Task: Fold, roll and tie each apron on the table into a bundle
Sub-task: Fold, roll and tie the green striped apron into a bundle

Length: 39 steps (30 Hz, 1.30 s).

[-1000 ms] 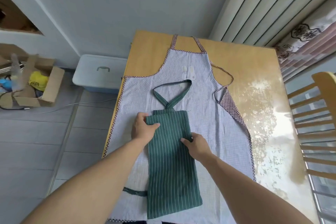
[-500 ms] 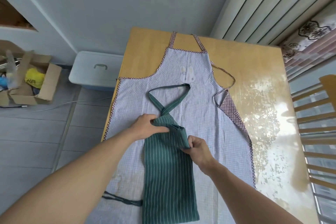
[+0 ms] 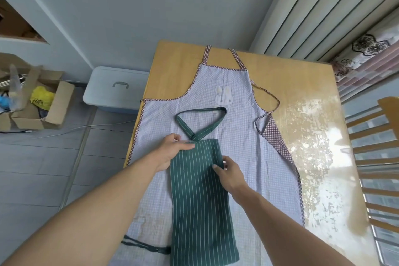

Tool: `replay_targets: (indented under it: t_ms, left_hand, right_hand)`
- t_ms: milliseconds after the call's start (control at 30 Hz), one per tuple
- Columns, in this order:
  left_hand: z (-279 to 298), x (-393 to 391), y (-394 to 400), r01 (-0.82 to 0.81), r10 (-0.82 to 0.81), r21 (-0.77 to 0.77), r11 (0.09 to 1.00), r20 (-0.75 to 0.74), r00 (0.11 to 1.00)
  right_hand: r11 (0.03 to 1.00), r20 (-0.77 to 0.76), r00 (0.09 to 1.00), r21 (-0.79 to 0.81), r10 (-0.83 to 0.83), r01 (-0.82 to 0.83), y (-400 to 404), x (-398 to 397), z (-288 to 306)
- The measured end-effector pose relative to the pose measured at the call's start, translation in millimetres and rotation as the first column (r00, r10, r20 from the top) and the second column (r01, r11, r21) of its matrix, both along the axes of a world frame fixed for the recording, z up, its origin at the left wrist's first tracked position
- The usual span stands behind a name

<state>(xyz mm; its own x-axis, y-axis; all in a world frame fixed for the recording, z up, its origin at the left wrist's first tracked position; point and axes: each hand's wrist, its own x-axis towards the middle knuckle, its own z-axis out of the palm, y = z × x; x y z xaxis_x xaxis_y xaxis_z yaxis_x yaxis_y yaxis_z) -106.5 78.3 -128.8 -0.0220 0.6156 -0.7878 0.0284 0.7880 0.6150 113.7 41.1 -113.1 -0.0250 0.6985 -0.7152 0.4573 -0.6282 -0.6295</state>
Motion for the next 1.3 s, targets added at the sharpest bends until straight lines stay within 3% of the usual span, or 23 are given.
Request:
replay_targets:
  t_ms: [67,167,300,333,367,433,500,567,633,700,767,833,900,967,1067,1133,1200,1300]
  left_hand:
    - [3.0,1.7,10.3,0.042,-0.044,-0.036,0.998,-0.050,0.998]
    - [7.4,14.6,28.2,0.283,-0.288,-0.063,0.957,-0.320,0.903]
    - [13.1,49.2,41.6,0.515,-0.511,-0.235,0.824,-0.701,0.497]
    - [14.1,55.0,44.3,0.525,-0.496,-0.229,0.820,-0.742,0.450]
    - [14.6,59.8,48.5,0.509,-0.462,-0.195,0.839,-0.749,0.475]
    - [19.2,63.6,60.6,0.416,-0.328,-0.034,0.909,-0.674,0.662]
    - [24.4,59.2,77.7,0.254,-0.184,0.094,0.963,-0.462,0.868]
    - [30.9,50.3,95.1,0.041,-0.013,0.119,0.992,-0.224,0.974]
    - [46.0,36.7,113.2,-0.211,0.215,0.117,0.970,-0.029,0.976]
    - [68.0,20.0,138.7,-0.420,0.398,0.130,0.898,0.168,0.902]
    - [91.3,1.1,166.8,-0.446,0.415,0.169,0.879,0.191,0.889]
    - [106.6,-17.6,187.1,-0.272,0.271,0.159,0.949,0.024,0.962]
    - [113.0,-37.8,195.2,0.010,-0.008,0.018,1.000,-0.144,0.990]
    - [119.6,-53.2,194.8,0.195,-0.201,-0.049,0.980,-0.298,0.933]
    - [109.4,-62.8,173.3,0.259,-0.137,0.126,0.958,-0.591,0.795]
    - [94.0,-50.7,135.5,0.481,-0.347,0.152,0.864,-0.512,0.786]
    - [69.9,-31.2,91.0,0.701,-0.652,0.018,0.713,-0.350,0.672]
    - [31.8,-8.4,38.7,0.807,-0.792,-0.130,0.575,-0.336,0.510]
  right_hand:
    - [0.998,0.017,0.998,0.031,0.063,-0.063,-0.9,-1.8,1.5]
    - [0.993,0.053,0.992,0.024,0.112,-0.114,-4.7,-3.3,-1.2]
    - [0.985,0.130,0.979,0.058,0.154,-0.163,-10.4,-4.4,-9.9]
    - [0.986,0.136,0.979,0.057,0.151,-0.160,-10.7,-6.2,-10.8]
    - [0.986,0.143,0.978,0.052,0.149,-0.158,-10.2,-7.0,-12.3]
    - [0.986,0.151,0.976,0.039,0.154,-0.162,-7.4,-8.1,-13.6]
    - [0.985,0.147,0.975,0.019,0.168,-0.173,-2.0,-6.9,-13.4]
    - [0.981,0.143,0.971,-0.001,0.190,-0.191,1.4,-5.7,-13.2]
    - [0.978,0.143,0.968,-0.005,0.205,-0.206,1.9,-5.5,-14.2]
    - [0.977,0.152,0.966,-0.005,0.211,-0.212,2.0,-5.8,-14.5]
    - [0.978,0.153,0.966,-0.007,0.206,-0.208,1.6,-5.7,-14.6]
    - [0.980,0.150,0.968,-0.009,0.200,-0.201,1.8,-6.4,-13.7]
    - [0.980,0.154,0.968,-0.020,0.199,-0.198,1.3,-5.8,-14.2]
    - [0.978,0.169,0.964,-0.015,0.206,-0.207,2.0,-5.4,-15.0]
    - [0.979,0.166,0.965,-0.015,0.203,-0.204,2.4,-6.9,-13.1]
    - [0.977,0.166,0.963,-0.026,0.211,-0.209,1.5,-8.2,-11.3]
    - [0.980,0.156,0.967,-0.022,0.199,-0.198,1.1,-8.5,-10.6]
    - [0.999,0.077,0.996,0.013,0.044,-0.045,-0.4,-6.7,-6.7]
